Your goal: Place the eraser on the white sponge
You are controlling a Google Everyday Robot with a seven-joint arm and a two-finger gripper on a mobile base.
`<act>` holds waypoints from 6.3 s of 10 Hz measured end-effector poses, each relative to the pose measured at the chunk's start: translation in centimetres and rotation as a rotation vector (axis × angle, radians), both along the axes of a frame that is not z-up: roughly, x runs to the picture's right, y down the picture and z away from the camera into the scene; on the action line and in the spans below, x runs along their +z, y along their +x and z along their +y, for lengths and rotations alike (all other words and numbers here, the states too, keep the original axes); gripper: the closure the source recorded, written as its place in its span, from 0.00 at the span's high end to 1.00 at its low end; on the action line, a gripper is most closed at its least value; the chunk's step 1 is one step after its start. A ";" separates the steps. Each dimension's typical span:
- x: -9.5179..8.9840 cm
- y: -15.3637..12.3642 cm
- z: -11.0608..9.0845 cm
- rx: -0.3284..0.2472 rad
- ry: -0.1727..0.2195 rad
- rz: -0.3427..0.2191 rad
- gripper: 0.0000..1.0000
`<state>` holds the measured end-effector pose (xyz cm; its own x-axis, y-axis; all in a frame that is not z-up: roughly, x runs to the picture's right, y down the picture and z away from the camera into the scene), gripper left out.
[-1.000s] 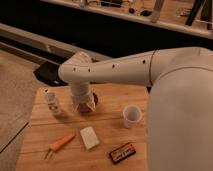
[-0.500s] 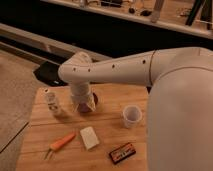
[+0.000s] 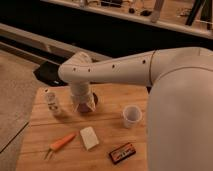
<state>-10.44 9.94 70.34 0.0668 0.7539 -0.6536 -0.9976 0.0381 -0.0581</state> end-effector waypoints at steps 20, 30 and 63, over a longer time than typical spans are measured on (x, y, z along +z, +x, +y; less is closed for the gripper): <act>-6.5 8.0 8.4 0.174 -0.040 0.189 0.65; -6.9 8.8 10.0 0.212 -0.061 0.290 0.65; -2.9 1.1 10.9 -0.108 -0.082 0.004 0.65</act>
